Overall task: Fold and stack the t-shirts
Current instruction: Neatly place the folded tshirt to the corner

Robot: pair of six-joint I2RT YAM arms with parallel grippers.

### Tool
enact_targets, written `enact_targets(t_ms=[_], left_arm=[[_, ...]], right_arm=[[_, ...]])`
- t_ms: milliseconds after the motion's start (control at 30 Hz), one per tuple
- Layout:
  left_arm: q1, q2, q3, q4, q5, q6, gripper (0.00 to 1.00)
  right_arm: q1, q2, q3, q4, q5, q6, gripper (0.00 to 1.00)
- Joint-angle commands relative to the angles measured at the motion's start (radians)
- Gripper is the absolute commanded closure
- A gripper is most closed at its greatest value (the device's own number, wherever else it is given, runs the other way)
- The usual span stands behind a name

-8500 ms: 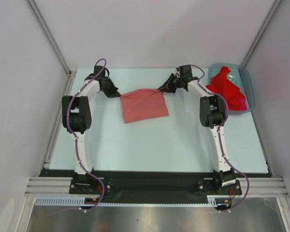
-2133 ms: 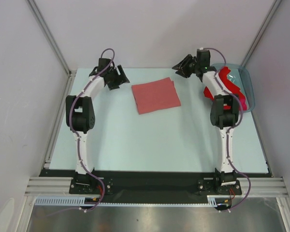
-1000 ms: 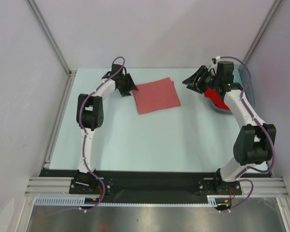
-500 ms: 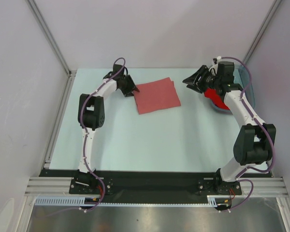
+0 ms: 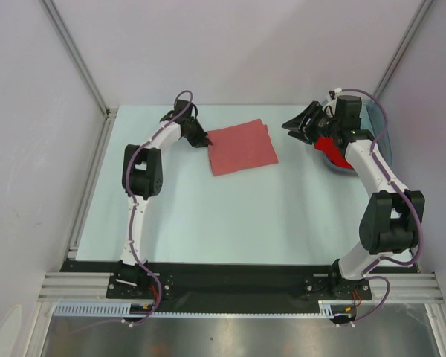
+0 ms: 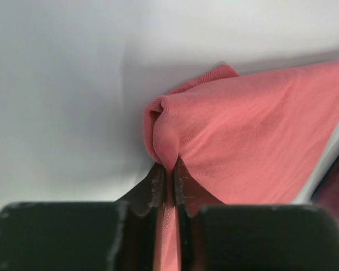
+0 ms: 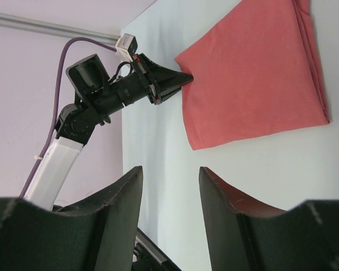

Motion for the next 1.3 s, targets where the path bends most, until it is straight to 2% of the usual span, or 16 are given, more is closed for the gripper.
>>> enact_targets(t_ms=[0, 33, 67, 367, 467, 700, 733, 933, 1033, 1267], left_arm=[[-0.011, 0.048, -0.017, -0.045, -0.016, -0.002, 0.92], [-0.010, 0.042, -0.021, -0.043, -0.020, -0.002, 0.99], [-0.008, 0.034, -0.035, -0.037, -0.031, -0.004, 1.00], [0.027, -0.078, -0.164, 0.000, -0.066, 0.007, 1.00], [0.041, -0.095, -0.158, -0.049, -0.098, 0.053, 1.00], [0.081, -0.156, -0.110, -0.265, -0.279, 0.248, 1.00], [0.085, -0.167, -0.112, -0.281, -0.343, 0.269, 1.00], [0.137, -0.240, -0.109, -0.319, -0.508, 0.423, 1.00], [0.171, -0.251, -0.087, -0.307, -0.600, 0.495, 1.00], [0.220, -0.231, -0.063, -0.066, -0.704, 0.775, 1.00]], right_arm=[[-0.007, -0.048, 0.007, 0.011, -0.018, -0.010, 0.50], [-0.006, -0.050, 0.007, 0.007, -0.018, -0.013, 0.50], [-0.006, -0.053, 0.006, 0.002, -0.016, -0.013, 0.50], [-0.002, -0.073, -0.016, -0.013, -0.005, -0.011, 0.50], [0.001, -0.076, -0.014, -0.026, -0.005, -0.011, 0.50], [0.001, -0.088, -0.023, -0.052, 0.004, -0.030, 0.49], [0.003, -0.088, -0.031, -0.049, 0.004, -0.025, 0.50], [0.024, -0.076, -0.040, -0.039, 0.005, -0.016, 0.49], [0.038, -0.068, -0.037, -0.047, 0.008, -0.019, 0.49], [0.095, -0.051, -0.049, -0.076, 0.016, -0.025, 0.49]])
